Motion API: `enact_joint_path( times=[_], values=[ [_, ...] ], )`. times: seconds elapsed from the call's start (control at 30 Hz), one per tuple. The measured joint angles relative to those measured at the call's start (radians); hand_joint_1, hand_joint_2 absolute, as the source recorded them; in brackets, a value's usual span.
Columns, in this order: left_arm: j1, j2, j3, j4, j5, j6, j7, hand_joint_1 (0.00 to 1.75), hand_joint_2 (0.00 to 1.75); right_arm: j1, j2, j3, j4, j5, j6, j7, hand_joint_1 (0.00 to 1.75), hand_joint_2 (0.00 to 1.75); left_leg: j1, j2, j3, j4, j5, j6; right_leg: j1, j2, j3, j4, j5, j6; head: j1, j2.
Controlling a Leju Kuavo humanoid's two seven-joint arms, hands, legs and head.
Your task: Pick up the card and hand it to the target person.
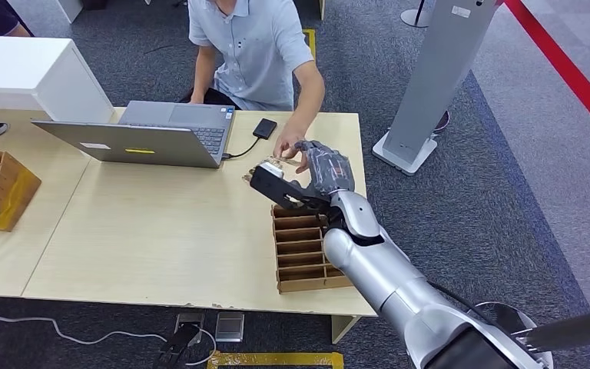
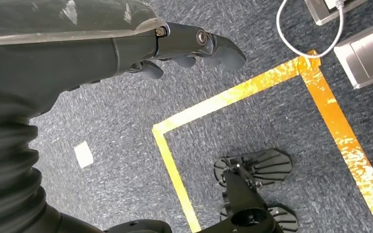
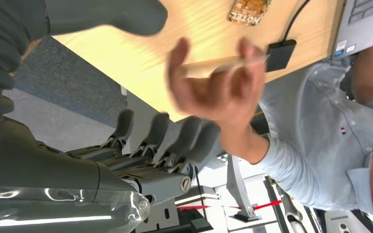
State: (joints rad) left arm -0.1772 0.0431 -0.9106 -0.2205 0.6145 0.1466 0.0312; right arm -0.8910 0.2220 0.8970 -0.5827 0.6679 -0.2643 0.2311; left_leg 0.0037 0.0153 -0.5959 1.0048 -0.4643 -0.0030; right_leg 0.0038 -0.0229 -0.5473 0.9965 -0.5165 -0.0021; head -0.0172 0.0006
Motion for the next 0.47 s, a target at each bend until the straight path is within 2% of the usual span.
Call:
enact_joint_path(
  times=[0.17,0.47],
  values=[
    [0.002,0.0,0.0,0.0,0.004,0.011,0.003,0.0,1.75,0.0,0.012,0.005,0.037,-0.006,-0.017,-0.011,0.0,1.75,0.0,0.0,0.0,0.0,0.0,0.0,0.0,0.0,0.0,0.0,0.0,0.0,0.0,0.0],
    [0.012,0.0,0.005,0.0,0.018,0.027,-0.003,0.0,1.75,-0.005,0.011,0.001,0.051,-0.078,-0.108,-0.066,0.0,1.75,0.0,0.0,0.0,0.0,0.0,0.0,0.0,0.0,0.0,0.0,0.0,0.0,0.0,0.0]
  ],
)
